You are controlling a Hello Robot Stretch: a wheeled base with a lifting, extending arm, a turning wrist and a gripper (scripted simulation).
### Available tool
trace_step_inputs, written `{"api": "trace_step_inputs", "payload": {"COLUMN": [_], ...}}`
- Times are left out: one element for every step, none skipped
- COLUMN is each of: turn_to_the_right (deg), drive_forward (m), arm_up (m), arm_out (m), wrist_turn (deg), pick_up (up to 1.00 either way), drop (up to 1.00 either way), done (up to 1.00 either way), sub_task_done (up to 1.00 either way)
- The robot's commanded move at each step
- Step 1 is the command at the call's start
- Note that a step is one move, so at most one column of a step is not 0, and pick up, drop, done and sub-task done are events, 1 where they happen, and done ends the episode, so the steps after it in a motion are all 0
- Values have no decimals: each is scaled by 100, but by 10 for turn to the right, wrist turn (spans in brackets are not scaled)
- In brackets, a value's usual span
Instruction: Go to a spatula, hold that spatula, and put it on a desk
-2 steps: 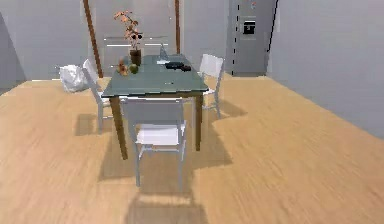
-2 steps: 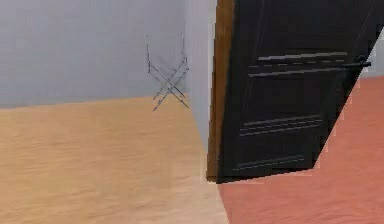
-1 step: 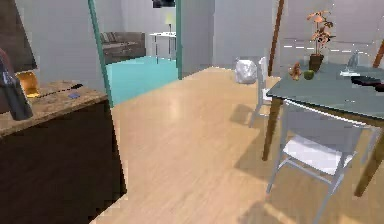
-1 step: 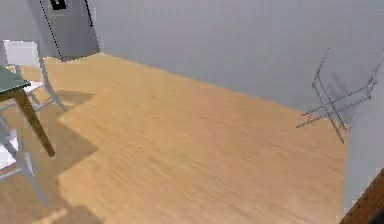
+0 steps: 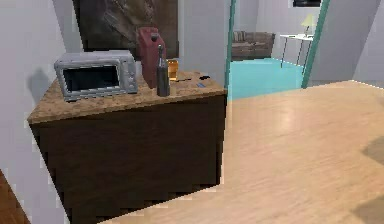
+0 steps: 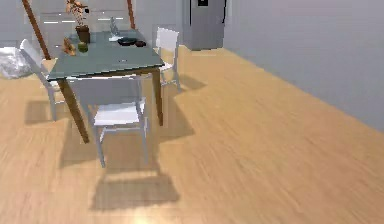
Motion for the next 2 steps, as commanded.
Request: {"api": "trace_step_inputs", "payload": {"turn_to_the_right": [0, -450], "drive_forward": [70, 0], "arm_up": [0, 0], "arm_out": [0, 0], "wrist_turn": [0, 0], "pick_up": [0, 0], "drop": [0, 0], "done": [0, 0], "sub_task_done": [0, 0]}}
